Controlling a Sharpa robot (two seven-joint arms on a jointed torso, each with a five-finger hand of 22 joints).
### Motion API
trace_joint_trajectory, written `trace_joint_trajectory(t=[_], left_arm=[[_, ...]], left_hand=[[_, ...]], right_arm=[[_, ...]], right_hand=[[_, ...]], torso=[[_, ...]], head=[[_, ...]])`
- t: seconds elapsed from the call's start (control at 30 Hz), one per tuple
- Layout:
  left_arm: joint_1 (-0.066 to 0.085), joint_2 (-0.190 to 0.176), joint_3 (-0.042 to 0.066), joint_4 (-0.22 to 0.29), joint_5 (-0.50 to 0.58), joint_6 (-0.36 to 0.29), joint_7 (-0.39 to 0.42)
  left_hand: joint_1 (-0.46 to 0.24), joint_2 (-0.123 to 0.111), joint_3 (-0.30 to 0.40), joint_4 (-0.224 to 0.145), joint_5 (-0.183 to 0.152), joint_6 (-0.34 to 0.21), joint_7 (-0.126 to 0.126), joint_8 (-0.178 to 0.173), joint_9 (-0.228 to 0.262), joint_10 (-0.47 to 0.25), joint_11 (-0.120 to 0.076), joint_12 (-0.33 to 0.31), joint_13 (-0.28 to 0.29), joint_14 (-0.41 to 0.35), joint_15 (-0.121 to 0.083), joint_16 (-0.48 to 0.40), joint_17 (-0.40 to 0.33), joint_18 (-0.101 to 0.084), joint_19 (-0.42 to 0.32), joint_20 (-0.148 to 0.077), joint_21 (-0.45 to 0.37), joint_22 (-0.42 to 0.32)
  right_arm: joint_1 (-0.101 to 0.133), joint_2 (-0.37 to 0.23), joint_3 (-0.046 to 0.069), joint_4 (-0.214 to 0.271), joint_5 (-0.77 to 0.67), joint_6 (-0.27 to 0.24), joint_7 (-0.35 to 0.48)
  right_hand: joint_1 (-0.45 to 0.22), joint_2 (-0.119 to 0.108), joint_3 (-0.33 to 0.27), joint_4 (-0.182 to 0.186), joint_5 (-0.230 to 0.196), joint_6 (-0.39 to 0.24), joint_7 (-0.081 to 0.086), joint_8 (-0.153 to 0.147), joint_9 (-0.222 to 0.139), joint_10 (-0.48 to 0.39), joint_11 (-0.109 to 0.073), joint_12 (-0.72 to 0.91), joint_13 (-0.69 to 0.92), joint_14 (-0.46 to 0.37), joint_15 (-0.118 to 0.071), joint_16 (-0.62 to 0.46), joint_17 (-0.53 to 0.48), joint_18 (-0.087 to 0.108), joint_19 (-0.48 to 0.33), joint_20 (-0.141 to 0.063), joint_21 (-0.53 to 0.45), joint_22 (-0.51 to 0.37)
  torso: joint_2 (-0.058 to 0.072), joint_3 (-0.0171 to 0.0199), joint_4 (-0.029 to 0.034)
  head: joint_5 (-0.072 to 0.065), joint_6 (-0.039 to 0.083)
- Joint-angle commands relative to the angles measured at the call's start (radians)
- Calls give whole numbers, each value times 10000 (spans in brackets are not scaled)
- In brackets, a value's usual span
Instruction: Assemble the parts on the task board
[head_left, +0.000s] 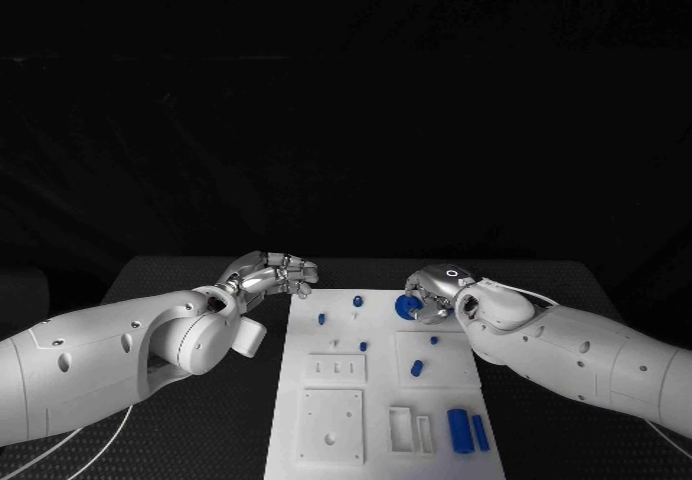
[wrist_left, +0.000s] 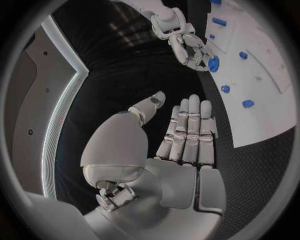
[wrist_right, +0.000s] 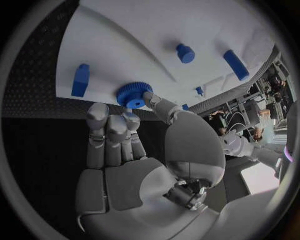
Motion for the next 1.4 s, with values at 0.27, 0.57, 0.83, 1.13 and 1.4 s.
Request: trace_joint_trajectory(t=[0.27,0.57,0.83,1.13,1.4], left_arm=[[5,-12,7,43,-33,87,65],[5,1,7,61,-33,69,65],[6,9,8,73,-33,49,65],[6,45,9,54,-33,55,65],[7,58,10,47,-34,57,61]], left_hand=[[-101,33,31,50,-41,-67,27,-37,-8,-53,-14,-24,-14,-71,2,40,-11,106,-85,17,51,204],[-98,36,33,47,-39,-68,27,-37,-8,-51,-14,-26,-14,-71,2,41,-11,106,-85,17,55,204],[-100,37,32,47,-39,-69,27,-36,-7,-51,-14,-28,-14,-71,3,42,-12,106,-86,18,57,204],[-98,36,33,44,-38,-69,27,-36,-7,-51,-14,-29,-14,-71,2,43,-12,107,-87,18,59,204],[-95,34,33,39,-38,-70,27,-36,-6,-50,-14,-30,-14,-71,2,43,-12,107,-89,17,60,204]], right_arm=[[51,-187,125,1222,-1654,-904,-1340],[61,171,111,1962,-2798,-1229,-1925],[47,661,-207,1870,-3183,-1198,-2008],[-49,1083,-397,1451,-3210,-1126,-1931],[-108,1316,-490,1206,-3192,-1027,-1857]], right_hand=[[1,-243,310,126,-210,1274,-149,69,43,103,-121,-65,-40,39,-83,-71,64,421,-22,-27,88,170],[71,-516,603,321,-257,1318,-167,64,71,177,-139,-105,-60,63,-98,-99,110,421,57,-61,140,161],[101,-616,705,400,-261,1324,-169,61,82,205,-142,-120,-66,71,-99,-112,122,421,74,-65,151,156],[125,-662,756,426,-262,1320,-168,56,86,218,-140,-128,-70,75,-96,-120,127,421,79,-65,155,155],[133,-678,766,428,-260,1319,-167,54,88,222,-140,-131,-71,77,-95,-122,128,421,82,-64,159,156]], torso=[[-5,-14,-12],[2,-19,17],[6,-34,30],[9,-39,62],[17,-33,47]], head=[[9,85],[-3,154],[21,160],[56,120],[122,83]])
